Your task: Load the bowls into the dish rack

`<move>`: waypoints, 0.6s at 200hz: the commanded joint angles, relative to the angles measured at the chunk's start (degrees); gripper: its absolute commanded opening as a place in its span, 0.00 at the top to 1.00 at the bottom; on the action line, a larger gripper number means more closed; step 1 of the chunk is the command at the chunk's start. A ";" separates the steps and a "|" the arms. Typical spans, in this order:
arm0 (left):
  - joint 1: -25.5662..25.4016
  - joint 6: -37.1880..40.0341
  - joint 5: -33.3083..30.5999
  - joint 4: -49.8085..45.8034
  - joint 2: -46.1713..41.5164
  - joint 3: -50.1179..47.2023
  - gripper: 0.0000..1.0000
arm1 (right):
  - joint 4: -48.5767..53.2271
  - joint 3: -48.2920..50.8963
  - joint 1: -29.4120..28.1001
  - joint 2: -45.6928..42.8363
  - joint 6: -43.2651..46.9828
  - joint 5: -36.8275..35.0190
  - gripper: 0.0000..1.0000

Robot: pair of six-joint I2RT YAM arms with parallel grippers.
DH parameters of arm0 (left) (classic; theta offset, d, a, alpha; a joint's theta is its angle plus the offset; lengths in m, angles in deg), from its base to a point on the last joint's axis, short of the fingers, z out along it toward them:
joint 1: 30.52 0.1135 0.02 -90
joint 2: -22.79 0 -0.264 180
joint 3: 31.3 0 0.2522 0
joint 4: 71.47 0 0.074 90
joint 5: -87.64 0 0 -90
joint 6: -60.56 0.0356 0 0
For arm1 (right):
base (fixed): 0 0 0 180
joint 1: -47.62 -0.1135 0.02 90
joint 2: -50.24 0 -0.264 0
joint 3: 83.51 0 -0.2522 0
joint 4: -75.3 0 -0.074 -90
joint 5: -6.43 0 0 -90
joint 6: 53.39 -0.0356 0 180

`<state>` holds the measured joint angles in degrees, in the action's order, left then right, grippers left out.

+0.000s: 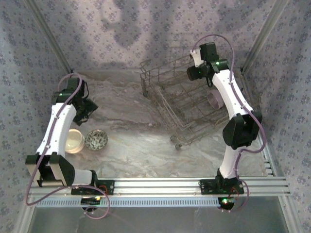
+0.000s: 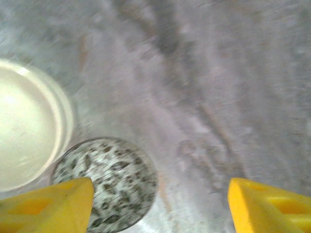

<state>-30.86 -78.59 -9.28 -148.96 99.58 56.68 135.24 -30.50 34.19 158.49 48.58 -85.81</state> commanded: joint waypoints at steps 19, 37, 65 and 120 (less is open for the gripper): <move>0.70 -5.78 3.71 -5.50 1.30 -4.91 0.26 | 0.83 -2.36 -1.20 1.86 -0.72 2.94 0.37; 0.36 -7.20 5.34 -4.77 2.11 -6.69 0.26 | 0.76 -1.67 -1.28 1.80 -0.63 2.86 0.37; -1.79 -8.12 3.26 -3.77 4.51 -7.22 0.26 | 0.13 0.14 -1.28 1.14 -0.63 2.41 0.37; -5.90 -10.51 1.12 -6.50 17.43 -1.49 0.26 | -0.52 1.76 -1.24 0.13 -0.63 1.72 0.37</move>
<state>-35.97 -87.04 -6.79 -152.39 113.09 52.55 134.73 -28.97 32.79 159.67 48.58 -83.78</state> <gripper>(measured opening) 0.740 0.628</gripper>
